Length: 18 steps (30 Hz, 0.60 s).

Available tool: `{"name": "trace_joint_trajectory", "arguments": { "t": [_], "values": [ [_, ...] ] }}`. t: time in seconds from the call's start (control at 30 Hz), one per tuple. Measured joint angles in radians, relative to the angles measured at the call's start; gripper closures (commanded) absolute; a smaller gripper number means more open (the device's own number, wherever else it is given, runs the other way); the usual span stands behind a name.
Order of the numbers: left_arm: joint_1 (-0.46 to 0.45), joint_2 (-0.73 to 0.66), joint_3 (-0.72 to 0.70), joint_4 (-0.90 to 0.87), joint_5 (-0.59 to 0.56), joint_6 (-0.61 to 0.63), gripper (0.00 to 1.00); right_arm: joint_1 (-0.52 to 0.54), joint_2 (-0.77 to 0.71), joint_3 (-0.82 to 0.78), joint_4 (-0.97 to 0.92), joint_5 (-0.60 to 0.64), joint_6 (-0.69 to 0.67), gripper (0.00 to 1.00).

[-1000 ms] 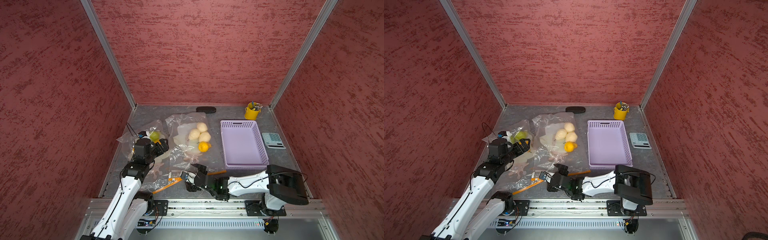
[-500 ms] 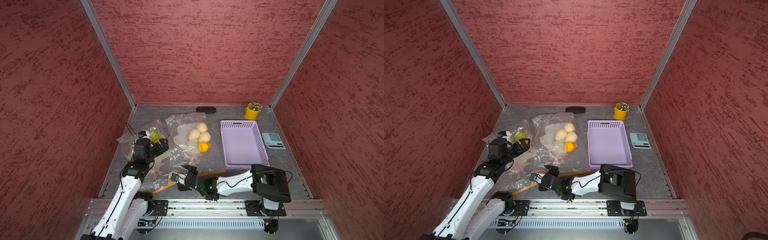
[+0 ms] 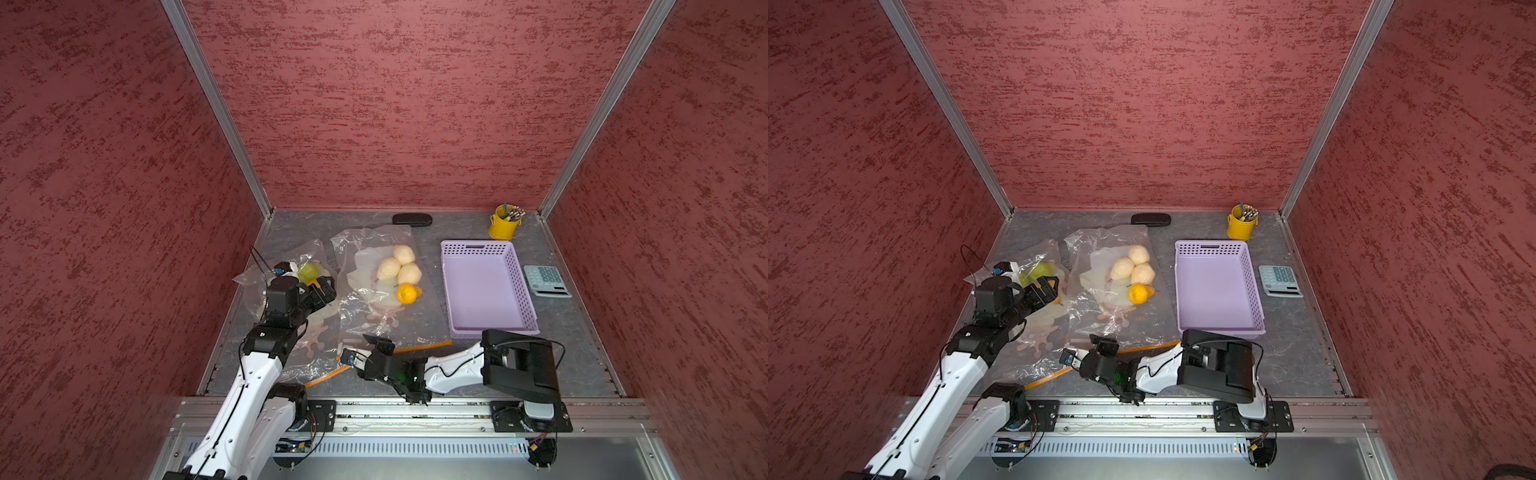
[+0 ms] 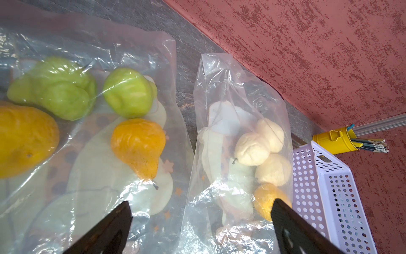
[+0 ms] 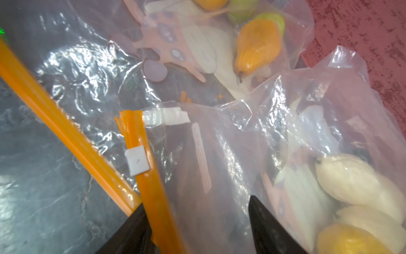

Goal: Open the zip-top bag and take out the pear
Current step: Pick up the zipper food storage bag at the center of the board.

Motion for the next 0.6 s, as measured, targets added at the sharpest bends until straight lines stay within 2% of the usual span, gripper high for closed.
{"name": "trace_joint_trajectory", "arguments": {
  "t": [0.1, 0.27, 0.43, 0.6],
  "values": [
    [0.0, -0.009, 0.0, 0.006, 0.0, 0.004, 0.0, -0.006, 0.001, 0.003, 0.034, 0.035, -0.01, 0.51],
    [0.0, -0.017, -0.005, 0.033, 0.005, 0.007, 0.0, -0.015, -0.026, 0.0, 0.053, 0.06, -0.026, 0.69],
    [-0.02, -0.006, -0.008, 0.098, 0.022, 0.015, 0.0, -0.048, -0.098, -0.009, 0.028, 0.055, -0.025, 0.98],
    [-0.03, 0.012, -0.008, 0.222, 0.131, 0.022, 0.0, -0.108, -0.21, -0.049, -0.017, 0.038, -0.025, 1.0]
  ]
}}
